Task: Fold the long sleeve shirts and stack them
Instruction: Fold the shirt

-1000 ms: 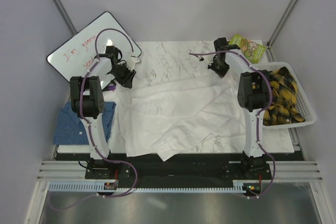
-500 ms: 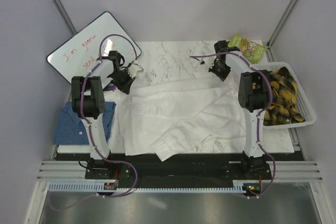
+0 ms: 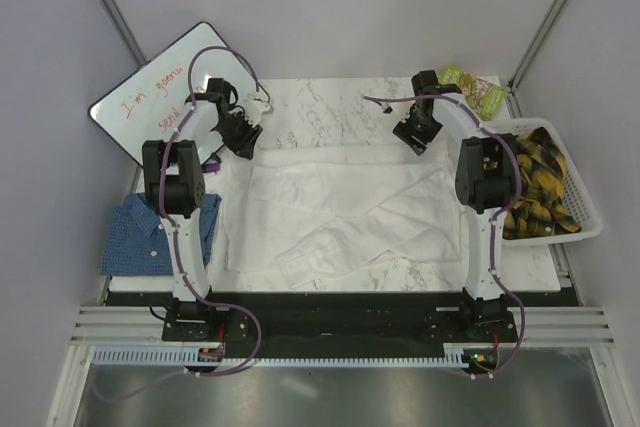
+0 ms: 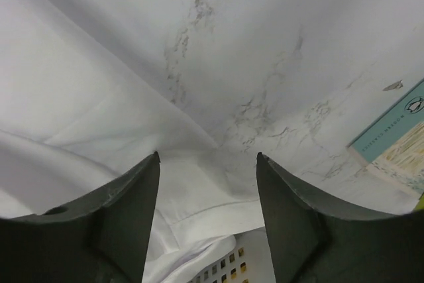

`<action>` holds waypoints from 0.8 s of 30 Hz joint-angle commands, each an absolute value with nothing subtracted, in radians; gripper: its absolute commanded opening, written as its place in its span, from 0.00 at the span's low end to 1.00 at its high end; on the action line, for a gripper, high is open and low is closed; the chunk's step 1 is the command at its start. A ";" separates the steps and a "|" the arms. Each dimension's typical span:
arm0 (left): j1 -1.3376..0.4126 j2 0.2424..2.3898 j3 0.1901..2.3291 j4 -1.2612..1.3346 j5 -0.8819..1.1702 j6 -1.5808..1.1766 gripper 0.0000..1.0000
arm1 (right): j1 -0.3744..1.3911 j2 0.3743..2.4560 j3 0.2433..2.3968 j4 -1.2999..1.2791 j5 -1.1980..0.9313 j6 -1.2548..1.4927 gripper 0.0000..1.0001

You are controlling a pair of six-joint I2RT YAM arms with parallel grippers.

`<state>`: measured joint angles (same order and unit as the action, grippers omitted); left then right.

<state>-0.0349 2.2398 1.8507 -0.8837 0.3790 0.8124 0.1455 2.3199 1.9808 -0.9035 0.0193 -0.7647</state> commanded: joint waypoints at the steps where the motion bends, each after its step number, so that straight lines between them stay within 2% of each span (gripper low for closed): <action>1: -0.034 2.085 1.816 -0.877 0.521 0.750 0.50 | 0.152 2.186 2.017 -0.982 -0.130 -0.726 0.70; 2: -0.034 2.013 1.781 -0.873 0.558 0.726 0.56 | 0.155 2.159 2.010 -0.997 -0.150 -0.721 0.73; 6: -0.034 1.821 1.654 -0.873 0.644 0.686 0.59 | 0.158 2.005 1.935 -1.060 -0.277 -0.707 0.75; 10: -0.061 1.602 1.438 -0.885 0.765 0.693 0.62 | 0.161 1.840 1.746 -1.161 -0.382 -0.713 0.70; 14: -0.228 1.390 1.128 -0.884 0.721 0.741 0.65 | 0.160 1.720 1.504 -1.215 -0.439 -0.756 0.67; 15: -0.330 1.335 1.083 -0.870 0.698 0.744 0.65 | 0.160 1.679 1.402 -1.216 -0.446 -0.770 0.66; 18: -0.513 1.286 0.928 -0.789 0.597 0.697 0.66 | 0.158 1.628 1.251 -1.221 -0.454 -0.801 0.66; 24: -0.661 1.364 0.824 -0.614 0.477 0.626 0.68 | 0.149 1.565 1.115 -1.167 -0.405 -0.798 0.68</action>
<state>-0.6117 1.3212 0.8398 -0.7734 0.5808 0.6907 0.1585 1.6356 1.1557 -1.1896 -0.3981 -0.7742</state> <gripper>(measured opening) 0.667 0.673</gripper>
